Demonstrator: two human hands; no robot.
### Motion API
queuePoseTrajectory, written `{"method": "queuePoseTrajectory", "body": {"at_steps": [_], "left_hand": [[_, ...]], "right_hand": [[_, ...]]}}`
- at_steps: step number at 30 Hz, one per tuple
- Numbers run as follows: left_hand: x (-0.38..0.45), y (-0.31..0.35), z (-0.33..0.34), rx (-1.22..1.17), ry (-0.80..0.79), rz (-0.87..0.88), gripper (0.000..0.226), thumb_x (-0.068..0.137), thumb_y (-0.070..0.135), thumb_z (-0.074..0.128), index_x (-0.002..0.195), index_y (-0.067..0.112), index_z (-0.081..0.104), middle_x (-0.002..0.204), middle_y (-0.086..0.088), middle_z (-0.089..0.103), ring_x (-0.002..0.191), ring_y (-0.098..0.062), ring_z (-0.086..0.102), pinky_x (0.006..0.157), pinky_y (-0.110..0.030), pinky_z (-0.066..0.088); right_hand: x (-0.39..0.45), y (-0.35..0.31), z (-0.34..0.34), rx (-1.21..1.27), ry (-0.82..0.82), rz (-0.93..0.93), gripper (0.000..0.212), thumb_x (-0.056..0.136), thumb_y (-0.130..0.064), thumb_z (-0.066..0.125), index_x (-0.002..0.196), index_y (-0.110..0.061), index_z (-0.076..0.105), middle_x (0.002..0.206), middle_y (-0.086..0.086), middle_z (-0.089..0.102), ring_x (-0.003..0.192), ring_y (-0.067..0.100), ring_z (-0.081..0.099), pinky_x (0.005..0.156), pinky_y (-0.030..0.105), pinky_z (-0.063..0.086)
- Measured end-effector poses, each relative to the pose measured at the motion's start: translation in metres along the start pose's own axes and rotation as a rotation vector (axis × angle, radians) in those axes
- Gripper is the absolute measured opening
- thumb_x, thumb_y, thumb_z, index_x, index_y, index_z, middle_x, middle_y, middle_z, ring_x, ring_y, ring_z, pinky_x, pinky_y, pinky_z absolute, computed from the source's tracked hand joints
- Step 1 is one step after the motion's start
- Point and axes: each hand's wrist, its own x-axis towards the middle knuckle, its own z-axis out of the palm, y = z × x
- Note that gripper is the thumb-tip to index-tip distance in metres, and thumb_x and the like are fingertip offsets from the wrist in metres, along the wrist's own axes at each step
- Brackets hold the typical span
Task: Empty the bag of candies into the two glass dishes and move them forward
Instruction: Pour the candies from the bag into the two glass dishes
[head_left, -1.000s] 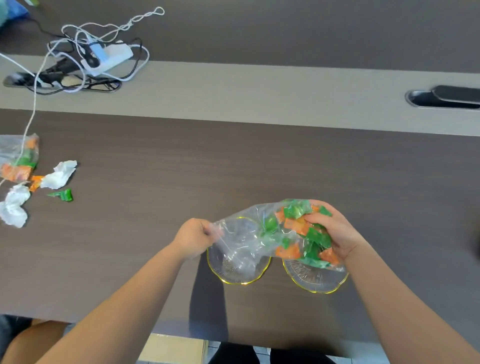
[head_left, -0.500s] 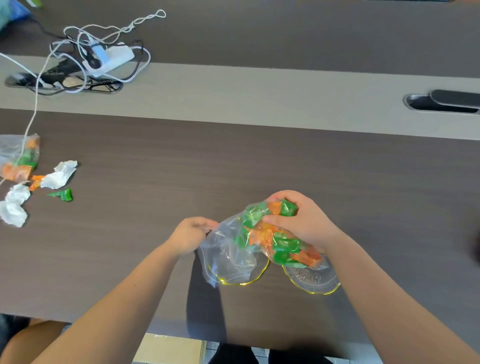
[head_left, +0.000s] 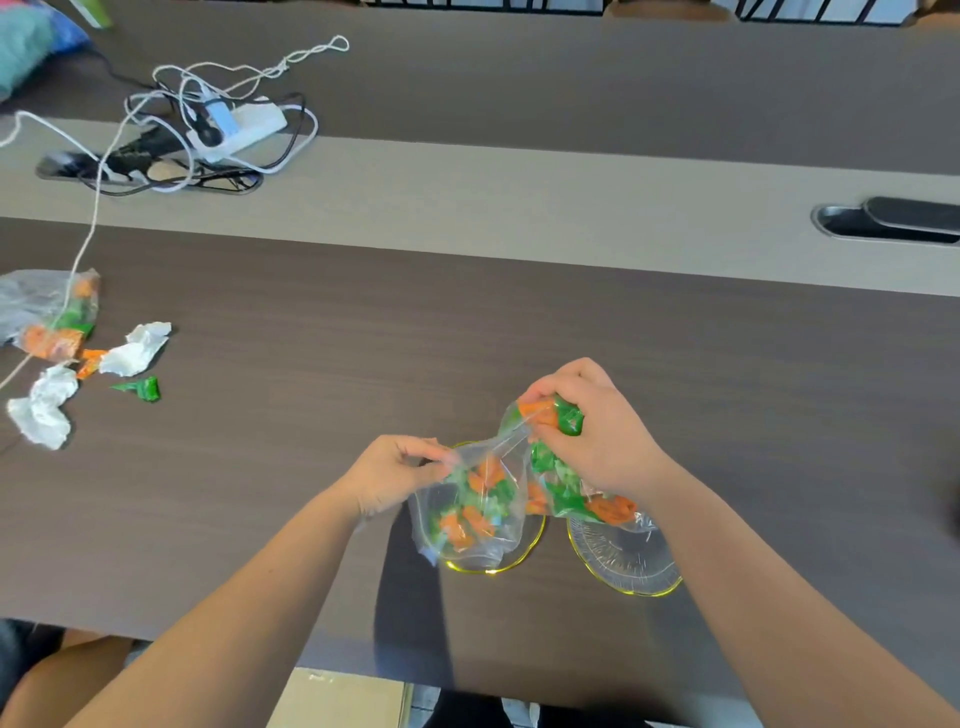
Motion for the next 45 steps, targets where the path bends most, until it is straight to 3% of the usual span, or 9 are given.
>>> {"method": "queuePoseTrajectory", "body": {"at_steps": [5, 9, 12, 18, 29, 34, 39, 42, 45], "left_hand": [[0.000, 0.005, -0.006, -0.063, -0.003, 0.007, 0.022, 0.078, 0.007, 0.072, 0.065, 0.025, 0.076, 0.077, 0.025, 0.074, 0.101, 0.018, 0.052, 0.081, -0.004, 0.034], [-0.003, 0.012, -0.003, -0.073, -0.019, 0.011, 0.008, 0.075, 0.006, 0.071, 0.083, 0.006, 0.071, 0.077, 0.021, 0.074, 0.091, 0.018, 0.058, 0.075, -0.001, 0.037], [-0.006, 0.016, -0.002, -0.071, -0.029, 0.034, 0.008, 0.065, 0.013, 0.069, 0.073, 0.011, 0.066, 0.087, 0.007, 0.073, 0.090, 0.002, 0.063, 0.078, -0.009, 0.042], [-0.011, 0.019, 0.001, -0.043, -0.031, 0.052, 0.008, 0.061, 0.013, 0.060, 0.060, 0.017, 0.053, 0.053, 0.014, 0.054, 0.057, 0.001, 0.048, 0.066, -0.019, 0.034], [-0.010, 0.028, 0.004, -0.183, -0.075, 0.163, 0.008, 0.050, 0.015, 0.064, 0.055, 0.020, 0.061, 0.063, -0.002, 0.058, 0.071, -0.018, 0.047, 0.073, -0.030, 0.034], [-0.009, 0.044, 0.014, -0.280, -0.082, 0.163, 0.023, 0.049, -0.004, 0.050, 0.044, 0.018, 0.055, 0.052, -0.001, 0.052, 0.061, -0.018, 0.040, 0.062, -0.027, 0.030], [-0.010, 0.051, 0.018, -0.298, -0.105, 0.167, 0.022, 0.044, -0.004, 0.050, 0.042, 0.018, 0.052, 0.049, 0.001, 0.052, 0.058, -0.017, 0.041, 0.060, -0.027, 0.031], [-0.008, 0.053, 0.021, -0.323, -0.094, 0.165, 0.022, 0.050, -0.007, 0.049, 0.046, 0.014, 0.053, 0.052, -0.002, 0.054, 0.059, -0.017, 0.043, 0.060, -0.025, 0.034], [-0.006, 0.063, 0.027, -0.329, -0.113, 0.188, 0.016, 0.049, -0.002, 0.059, 0.051, 0.014, 0.058, 0.058, -0.007, 0.053, 0.060, -0.017, 0.044, 0.062, -0.025, 0.036]], "right_hand": [[-0.001, -0.011, -0.004, 0.018, 0.029, -0.048, 0.031, 0.079, 0.003, 0.063, 0.098, -0.021, 0.068, 0.094, -0.008, 0.045, 0.091, -0.010, 0.046, 0.080, -0.004, 0.032], [-0.002, -0.022, -0.012, 0.031, 0.021, -0.083, 0.034, 0.077, 0.007, 0.062, 0.097, -0.020, 0.069, 0.094, -0.013, 0.043, 0.096, -0.007, 0.045, 0.080, -0.004, 0.032], [-0.003, -0.030, -0.017, 0.025, -0.002, -0.119, 0.032, 0.077, 0.006, 0.063, 0.098, -0.018, 0.069, 0.095, -0.011, 0.044, 0.092, -0.016, 0.044, 0.079, -0.005, 0.030], [-0.007, -0.034, -0.018, 0.063, -0.005, -0.123, 0.030, 0.077, 0.004, 0.064, 0.096, -0.019, 0.069, 0.101, -0.002, 0.050, 0.092, -0.015, 0.046, 0.080, -0.005, 0.030], [-0.006, -0.020, -0.036, 0.071, 0.108, -0.067, 0.032, 0.074, 0.003, 0.070, 0.093, -0.022, 0.068, 0.100, -0.010, 0.054, 0.094, -0.016, 0.049, 0.082, -0.007, 0.028], [-0.010, -0.021, -0.046, 0.116, 0.141, -0.072, 0.036, 0.074, 0.004, 0.069, 0.091, -0.028, 0.065, 0.099, -0.017, 0.053, 0.095, -0.015, 0.050, 0.084, -0.006, 0.030], [-0.012, -0.016, -0.049, 0.157, 0.148, -0.068, 0.037, 0.075, 0.002, 0.068, 0.091, -0.031, 0.064, 0.102, -0.012, 0.055, 0.095, -0.013, 0.051, 0.083, -0.004, 0.032], [-0.014, -0.005, -0.049, 0.225, 0.178, -0.033, 0.037, 0.076, 0.001, 0.070, 0.088, -0.034, 0.064, 0.102, -0.013, 0.057, 0.095, -0.009, 0.055, 0.083, 0.000, 0.037], [-0.016, 0.010, -0.054, 0.336, 0.236, 0.030, 0.032, 0.075, -0.002, 0.073, 0.089, -0.030, 0.067, 0.103, -0.009, 0.061, 0.097, 0.003, 0.060, 0.086, 0.017, 0.048]]}}
